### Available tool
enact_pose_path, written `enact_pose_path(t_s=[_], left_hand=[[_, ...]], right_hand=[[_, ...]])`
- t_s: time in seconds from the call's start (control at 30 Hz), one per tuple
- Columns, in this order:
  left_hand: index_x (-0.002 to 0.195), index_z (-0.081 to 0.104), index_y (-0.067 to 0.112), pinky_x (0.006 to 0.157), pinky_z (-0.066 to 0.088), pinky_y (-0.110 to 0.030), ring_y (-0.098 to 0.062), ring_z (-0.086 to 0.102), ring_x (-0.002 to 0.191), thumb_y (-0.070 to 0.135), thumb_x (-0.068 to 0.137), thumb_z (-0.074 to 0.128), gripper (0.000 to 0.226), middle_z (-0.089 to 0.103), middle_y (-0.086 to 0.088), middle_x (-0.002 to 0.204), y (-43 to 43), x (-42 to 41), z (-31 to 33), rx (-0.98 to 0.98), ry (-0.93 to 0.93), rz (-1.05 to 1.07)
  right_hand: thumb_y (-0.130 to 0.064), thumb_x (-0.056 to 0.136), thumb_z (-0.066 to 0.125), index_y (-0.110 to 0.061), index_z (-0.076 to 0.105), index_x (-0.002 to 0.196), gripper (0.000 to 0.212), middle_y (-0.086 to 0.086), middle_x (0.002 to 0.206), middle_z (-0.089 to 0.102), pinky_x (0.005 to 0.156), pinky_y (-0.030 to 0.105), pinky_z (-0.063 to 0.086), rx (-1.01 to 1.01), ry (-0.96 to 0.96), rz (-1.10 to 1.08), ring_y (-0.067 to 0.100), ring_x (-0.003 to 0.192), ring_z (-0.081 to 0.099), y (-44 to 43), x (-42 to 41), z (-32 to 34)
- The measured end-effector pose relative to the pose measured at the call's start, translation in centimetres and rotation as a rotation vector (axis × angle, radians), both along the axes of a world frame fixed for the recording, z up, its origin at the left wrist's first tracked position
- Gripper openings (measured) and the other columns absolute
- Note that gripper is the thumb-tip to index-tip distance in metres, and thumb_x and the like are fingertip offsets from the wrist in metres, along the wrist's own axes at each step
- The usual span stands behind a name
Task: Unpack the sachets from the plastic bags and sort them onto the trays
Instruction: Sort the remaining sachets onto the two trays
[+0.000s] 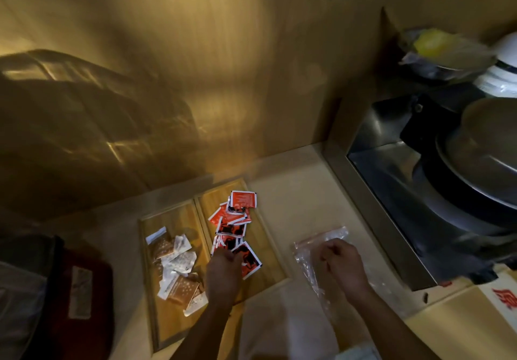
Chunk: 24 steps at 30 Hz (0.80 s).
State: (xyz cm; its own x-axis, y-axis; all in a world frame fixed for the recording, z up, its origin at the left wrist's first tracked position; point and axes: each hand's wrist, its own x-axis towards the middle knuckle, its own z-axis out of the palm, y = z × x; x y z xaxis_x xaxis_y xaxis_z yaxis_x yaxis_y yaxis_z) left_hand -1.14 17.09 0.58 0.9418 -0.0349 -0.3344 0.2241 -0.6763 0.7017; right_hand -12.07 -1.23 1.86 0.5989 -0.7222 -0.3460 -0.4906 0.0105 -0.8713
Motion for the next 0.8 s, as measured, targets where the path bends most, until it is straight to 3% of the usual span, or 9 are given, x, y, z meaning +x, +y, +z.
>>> enact_pose_path(t_s=[0.13, 0.23, 0.33, 0.43, 0.53, 0.6, 0.67, 0.73, 0.8], left_hand=[[0.068, 0.054, 0.023, 0.063, 0.046, -0.032, -0.020, 0.061, 0.068, 0.024, 0.086, 0.059, 0.019, 0.063, 0.001, 0.069, -2.9, -2.4, 0.9, -0.150, 0.040, -0.123], [0.075, 0.057, 0.016, 0.073, 0.051, -0.039, -0.022, 0.061, 0.071, 0.032, 0.085, 0.062, 0.019, 0.064, -0.006, 0.073, -5.9, -4.6, 0.4, -0.195, 0.167, -0.272], [0.088, 0.063, 0.008, 0.081, 0.047, -0.032, -0.026, 0.064, 0.098, 0.048, 0.085, 0.056, 0.041, 0.069, -0.015, 0.095, -8.4, -6.3, -0.7, 0.078, 0.208, -0.477], [0.082, 0.061, 0.006, 0.081, 0.049, -0.031, -0.027, 0.065, 0.101, 0.053, 0.083, 0.057, 0.047, 0.067, -0.017, 0.094, -9.7, -7.9, -1.4, 0.079, 0.346, -0.454], [0.101, 0.055, 0.005, 0.084, 0.046, -0.029, -0.024, 0.061, 0.107, 0.049, 0.081, 0.063, 0.048, 0.063, -0.013, 0.105, -10.9, -8.7, -1.9, 0.083, 0.360, -0.377], [0.108, 0.050, 0.001, 0.086, 0.046, -0.031, -0.027, 0.060, 0.108, 0.037, 0.079, 0.070, 0.051, 0.061, -0.014, 0.110, -11.5, -8.9, -1.9, 0.029, 0.391, -0.302], [0.107, 0.047, -0.001, 0.086, 0.047, -0.033, -0.032, 0.059, 0.109, 0.025, 0.080, 0.070, 0.045, 0.059, -0.017, 0.108, -12.0, -9.1, -1.8, 0.003, 0.398, -0.263], [0.116, 0.051, -0.001, 0.084, 0.047, -0.030, -0.033, 0.059, 0.112, 0.016, 0.086, 0.059, 0.035, 0.062, -0.017, 0.117, -12.4, -9.1, -1.9, -0.076, 0.486, -0.151], [0.120, 0.055, 0.002, 0.086, 0.049, -0.031, -0.024, 0.065, 0.106, 0.005, 0.090, 0.047, 0.031, 0.063, -0.018, 0.122, -12.4, -9.0, -1.7, -0.124, 0.558, -0.202]], right_hand=[[-0.002, 0.080, 0.055, -0.011, 0.065, 0.067, 0.019, 0.007, 0.069, 0.067, 0.065, 0.029, 0.045, -0.113, 0.091, -0.014, 0.024, 0.071, 0.061, -2.1, -1.1, -0.4], [-0.002, 0.078, 0.061, -0.009, 0.066, 0.081, 0.009, 0.012, 0.085, 0.069, 0.077, 0.032, 0.048, -0.185, 0.184, 0.029, 0.029, 0.086, 0.064, -3.6, -2.0, -0.9], [-0.013, 0.077, 0.060, -0.014, 0.061, 0.098, 0.021, 0.009, 0.103, 0.062, 0.082, 0.034, 0.048, -0.355, 0.421, 0.090, 0.027, 0.096, 0.059, -4.7, -2.7, -1.1], [-0.027, 0.079, 0.059, -0.018, 0.056, 0.108, 0.030, 0.006, 0.112, 0.059, 0.094, 0.044, 0.045, -0.402, 0.565, 0.171, 0.024, 0.106, 0.055, -5.4, -3.2, -1.2], [-0.031, 0.077, 0.061, -0.020, 0.053, 0.109, 0.035, 0.004, 0.110, 0.058, 0.098, 0.047, 0.042, -0.291, 0.611, 0.171, 0.023, 0.107, 0.053, -6.0, -3.6, -1.3], [-0.029, 0.076, 0.063, -0.019, 0.052, 0.106, 0.033, 0.003, 0.104, 0.059, 0.096, 0.045, 0.043, -0.198, 0.599, 0.190, 0.023, 0.103, 0.055, -6.5, -3.9, -1.7], [-0.024, 0.076, 0.063, -0.011, 0.056, 0.099, 0.027, 0.006, 0.095, 0.063, 0.084, 0.037, 0.049, -0.108, 0.568, 0.204, 0.025, 0.094, 0.061, -6.9, -4.0, -1.9], [-0.013, 0.076, 0.063, -0.008, 0.062, 0.079, 0.007, 0.009, 0.077, 0.064, 0.067, 0.033, 0.050, 0.010, 0.448, 0.166, 0.023, 0.075, 0.063, -7.2, -4.1, -2.1], [0.001, 0.073, 0.064, -0.009, 0.058, 0.060, 0.018, 0.005, 0.061, 0.056, 0.053, 0.024, 0.045, 0.102, 0.312, 0.127, 0.017, 0.060, 0.054, -7.5, -4.2, -2.5]])
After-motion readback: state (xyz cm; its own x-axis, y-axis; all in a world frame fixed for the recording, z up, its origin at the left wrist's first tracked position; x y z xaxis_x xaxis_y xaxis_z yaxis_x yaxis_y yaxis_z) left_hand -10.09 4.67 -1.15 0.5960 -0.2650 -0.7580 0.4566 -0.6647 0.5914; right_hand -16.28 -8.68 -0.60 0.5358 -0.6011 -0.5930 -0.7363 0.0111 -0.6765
